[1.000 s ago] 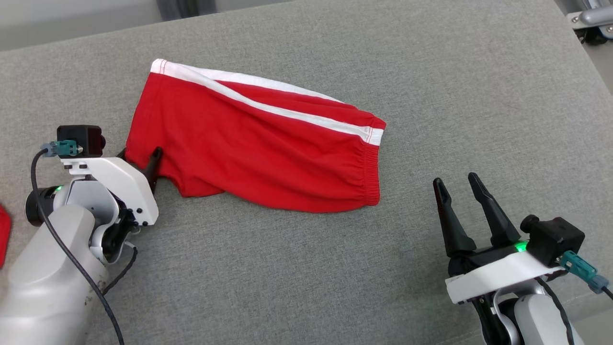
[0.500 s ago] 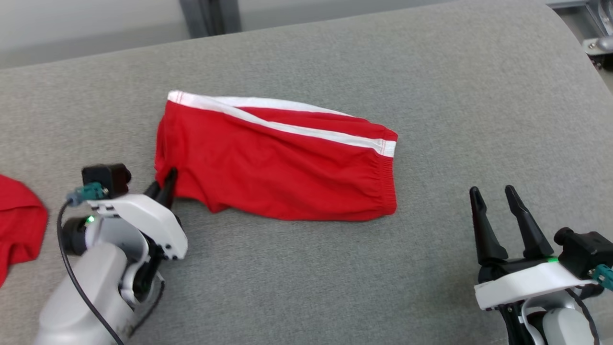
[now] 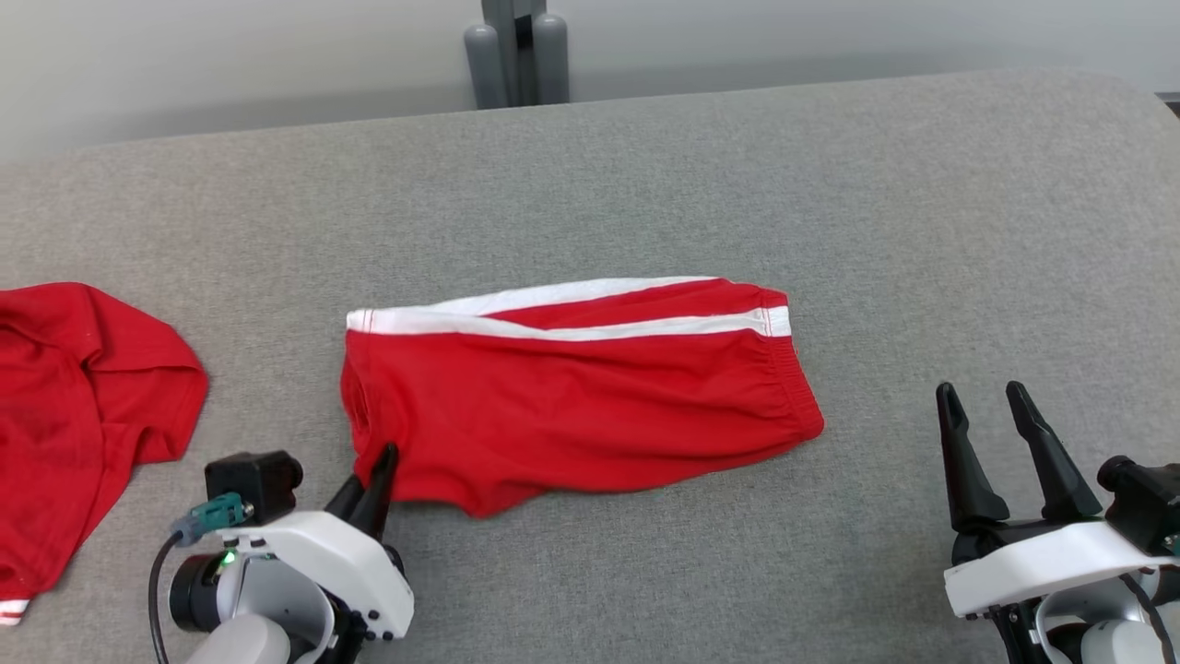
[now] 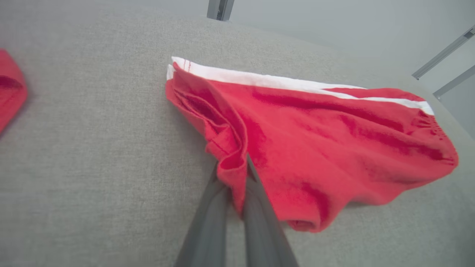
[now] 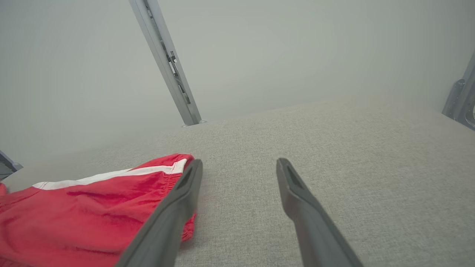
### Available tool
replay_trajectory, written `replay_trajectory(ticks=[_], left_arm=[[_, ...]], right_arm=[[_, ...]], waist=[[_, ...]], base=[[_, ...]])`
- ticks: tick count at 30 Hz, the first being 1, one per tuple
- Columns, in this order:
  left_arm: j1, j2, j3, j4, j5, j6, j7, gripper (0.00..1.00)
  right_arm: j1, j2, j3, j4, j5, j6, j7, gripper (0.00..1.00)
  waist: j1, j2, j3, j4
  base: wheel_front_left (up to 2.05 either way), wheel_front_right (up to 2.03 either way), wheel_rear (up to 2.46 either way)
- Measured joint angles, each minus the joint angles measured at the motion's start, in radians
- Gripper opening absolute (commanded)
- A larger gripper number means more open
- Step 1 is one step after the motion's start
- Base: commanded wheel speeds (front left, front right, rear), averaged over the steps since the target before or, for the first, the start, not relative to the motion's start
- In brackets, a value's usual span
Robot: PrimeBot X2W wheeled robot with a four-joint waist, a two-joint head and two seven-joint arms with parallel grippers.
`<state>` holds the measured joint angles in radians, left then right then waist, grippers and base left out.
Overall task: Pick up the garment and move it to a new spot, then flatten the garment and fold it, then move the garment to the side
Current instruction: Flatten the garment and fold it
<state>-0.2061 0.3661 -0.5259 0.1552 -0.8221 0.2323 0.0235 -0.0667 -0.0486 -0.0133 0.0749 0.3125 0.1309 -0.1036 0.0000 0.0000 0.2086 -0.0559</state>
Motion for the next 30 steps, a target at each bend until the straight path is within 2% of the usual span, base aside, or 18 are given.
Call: replay_trajectory(ticks=[2, 3, 4, 9, 18, 23, 30], left_arm=[[0.02, 0.006, -0.003, -0.017, -0.013, 0.004, 0.02, 0.0], [0.024, 0.005, -0.004, -0.021, -0.019, 0.004, 0.022, 0.44], [0.026, 0.004, -0.004, -0.021, -0.024, 0.004, 0.027, 1.0], [0.027, 0.007, 0.008, 0.004, -0.019, 0.016, 0.004, 1.0], [0.011, 0.048, 0.091, -0.044, 0.054, 0.063, -0.174, 1.0], [-0.039, 0.06, 0.135, -0.09, 0.087, 0.062, -0.244, 1.0], [-0.082, 0.058, 0.204, -0.093, 0.137, 0.059, -0.278, 1.0]], right_arm=[[0.004, 0.0, 0.002, -0.004, 0.001, 0.0, 0.008, 1.0], [0.006, 0.0, 0.003, -0.005, 0.001, 0.0, 0.01, 1.0], [0.007, 0.0, 0.003, -0.005, 0.001, 0.0, 0.013, 1.0], [0.004, 0.001, 0.018, -0.006, 0.004, 0.0, 0.015, 1.0], [-0.026, 0.0, -0.014, -0.007, -0.005, 0.0, -0.012, 1.0], [-0.054, 0.0, -0.026, -0.006, -0.023, 0.0, -0.02, 1.0], [-0.078, 0.0, -0.014, 0.0, -0.041, 0.0, -0.018, 1.0]], waist=[[0.0, 0.0, -0.007, 0.008], [0.0, 0.0, -0.009, 0.01], [-0.0001, 0.0, -0.011, 0.011], [0.0, 0.0, -0.015, -0.003], [0.0, 0.0, -0.041, -0.022], [0.0, 0.0, -0.057, -0.015], [0.0, 0.0, -0.078, 0.003]], base=[[0.0, 0.0, 0.0], [0.0, 0.0, 0.0], [0.0, 0.0, 0.0], [0.0, 0.0, 0.0], [0.0, 0.0, 0.0], [0.0, 0.0, 0.0], [0.0, 0.0, 0.0]])
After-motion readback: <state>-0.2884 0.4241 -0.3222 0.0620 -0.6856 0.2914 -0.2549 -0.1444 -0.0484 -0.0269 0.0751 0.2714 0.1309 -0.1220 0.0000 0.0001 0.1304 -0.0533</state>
